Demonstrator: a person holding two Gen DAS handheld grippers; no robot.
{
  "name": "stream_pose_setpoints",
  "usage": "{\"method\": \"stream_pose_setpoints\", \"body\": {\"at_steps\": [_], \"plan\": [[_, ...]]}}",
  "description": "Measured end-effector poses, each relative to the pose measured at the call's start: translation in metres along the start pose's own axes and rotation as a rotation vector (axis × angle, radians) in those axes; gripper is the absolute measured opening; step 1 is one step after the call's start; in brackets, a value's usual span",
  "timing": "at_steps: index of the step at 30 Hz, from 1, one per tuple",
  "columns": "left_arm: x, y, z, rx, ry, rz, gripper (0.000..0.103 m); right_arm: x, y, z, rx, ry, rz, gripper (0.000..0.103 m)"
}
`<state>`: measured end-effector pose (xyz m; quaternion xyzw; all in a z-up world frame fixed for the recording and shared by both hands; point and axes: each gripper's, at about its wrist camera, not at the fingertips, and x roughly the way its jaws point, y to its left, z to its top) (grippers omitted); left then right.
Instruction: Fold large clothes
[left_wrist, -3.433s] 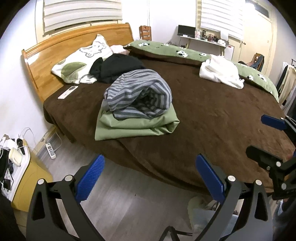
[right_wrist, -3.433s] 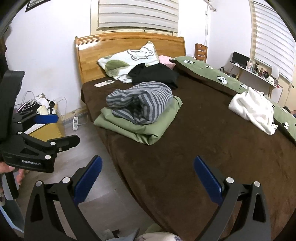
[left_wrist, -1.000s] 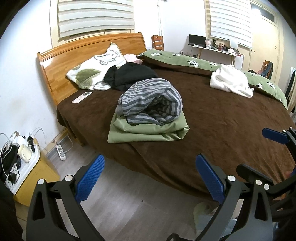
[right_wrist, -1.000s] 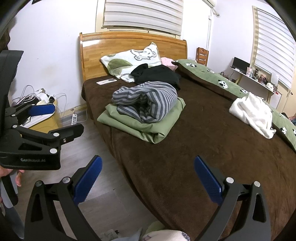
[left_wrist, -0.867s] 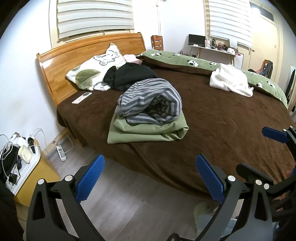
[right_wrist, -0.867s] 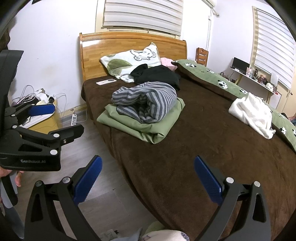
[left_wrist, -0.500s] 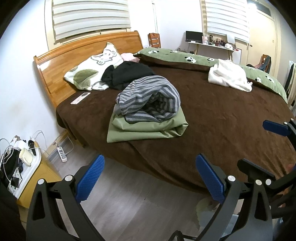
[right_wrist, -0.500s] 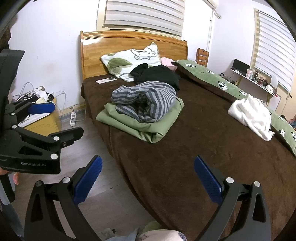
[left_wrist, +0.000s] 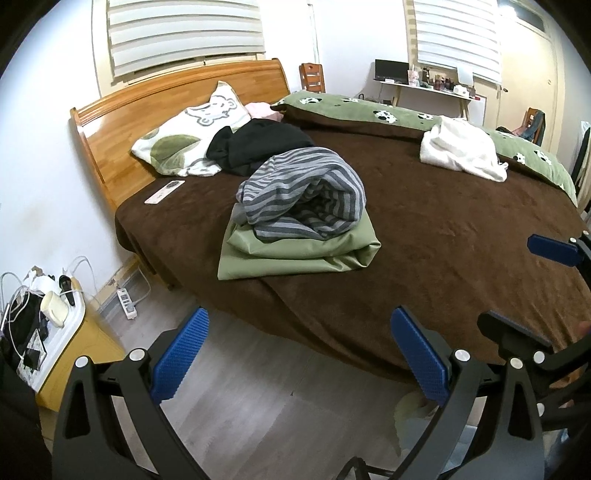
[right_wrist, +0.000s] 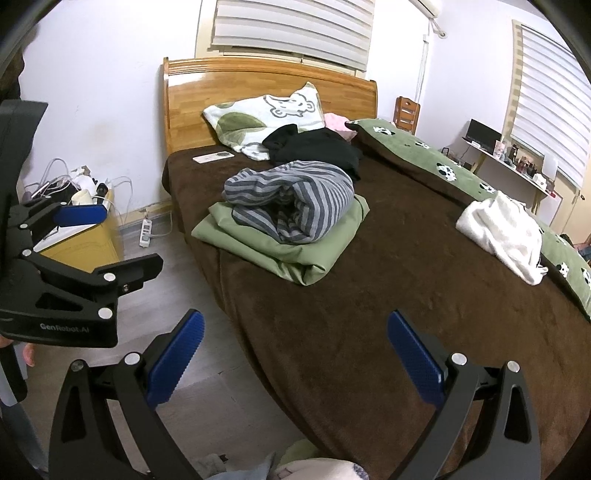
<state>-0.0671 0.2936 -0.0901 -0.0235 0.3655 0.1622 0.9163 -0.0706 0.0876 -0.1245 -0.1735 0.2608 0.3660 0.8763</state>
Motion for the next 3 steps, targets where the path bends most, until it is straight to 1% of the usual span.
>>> {"method": "stream_pose_setpoints", "body": {"at_steps": [3], "plan": [[0.0003, 0.0005, -0.0009, -0.001, 0.004, 0.001, 0.096, 0.0013, 0.0003, 0.0004, -0.005, 0.004, 0.004, 0.098]]}}
